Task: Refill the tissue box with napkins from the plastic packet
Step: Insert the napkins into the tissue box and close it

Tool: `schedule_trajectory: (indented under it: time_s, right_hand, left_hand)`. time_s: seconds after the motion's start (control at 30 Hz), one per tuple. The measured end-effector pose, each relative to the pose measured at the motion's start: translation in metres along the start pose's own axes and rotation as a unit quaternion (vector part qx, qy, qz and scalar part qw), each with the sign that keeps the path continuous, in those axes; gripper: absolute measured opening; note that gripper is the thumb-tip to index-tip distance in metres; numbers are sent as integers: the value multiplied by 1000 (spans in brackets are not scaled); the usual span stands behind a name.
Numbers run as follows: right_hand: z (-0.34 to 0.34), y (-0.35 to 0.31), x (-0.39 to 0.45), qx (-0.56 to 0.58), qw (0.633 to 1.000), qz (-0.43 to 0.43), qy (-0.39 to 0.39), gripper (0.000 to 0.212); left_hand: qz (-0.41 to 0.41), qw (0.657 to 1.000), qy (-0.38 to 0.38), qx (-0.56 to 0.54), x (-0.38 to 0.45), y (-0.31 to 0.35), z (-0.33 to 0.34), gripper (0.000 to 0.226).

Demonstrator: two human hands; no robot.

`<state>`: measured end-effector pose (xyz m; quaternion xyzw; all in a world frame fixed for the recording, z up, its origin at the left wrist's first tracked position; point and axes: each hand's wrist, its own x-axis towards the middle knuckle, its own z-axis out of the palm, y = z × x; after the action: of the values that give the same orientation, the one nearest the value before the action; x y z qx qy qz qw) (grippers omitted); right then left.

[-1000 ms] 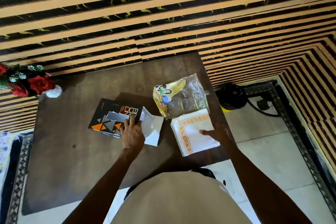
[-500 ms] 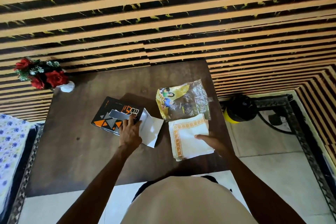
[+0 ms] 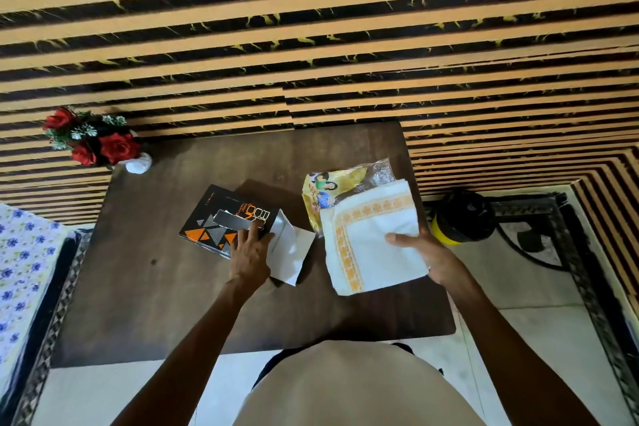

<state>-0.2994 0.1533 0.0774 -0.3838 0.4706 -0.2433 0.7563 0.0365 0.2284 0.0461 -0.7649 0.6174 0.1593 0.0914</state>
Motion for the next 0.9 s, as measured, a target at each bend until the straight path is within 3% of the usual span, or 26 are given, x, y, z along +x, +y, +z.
schedule_trajectory:
  time_s: [0.03, 0.13, 0.2, 0.33, 0.47, 0.57, 0.63, 0.83, 0.9]
  right_hand:
    - [2, -4, 2, 27, 1000, 0, -2, 60]
    - [8, -3, 14, 79, 996, 19, 25, 28]
    - [16, 6, 22, 62, 995, 54, 60, 22]
    - [26, 33, 27, 11, 990, 97, 101, 42]
    - [19, 50, 17, 32, 986, 124, 105, 26]
    - [6, 63, 22, 55, 980, 175, 83, 51]
    - [-1, 70, 26, 40, 977, 193, 83, 55]
    - [15, 78, 41, 40, 959, 225, 168, 6]
    - [18, 79, 47, 14, 959, 214, 185, 13]
  left_hand:
    - [0, 1000, -3, 2, -1, 0, 0, 80]
    - [2, 1000, -12, 10, -2, -1, 0, 83]
    - [1, 1000, -12, 12, -3, -2, -2, 84]
    - [-2, 1000, -19, -5, -5, -4, -5, 82]
    - [5, 1000, -14, -16, -4, -5, -4, 79]
    - [6, 1000, -14, -26, -5, -7, -2, 78]
    - [8, 999, -17, -27, -4, -9, -2, 79]
    - [19, 1000, -18, -6, -2, -11, -5, 82]
    - [25, 1000, -13, 6, -2, -11, -7, 83]
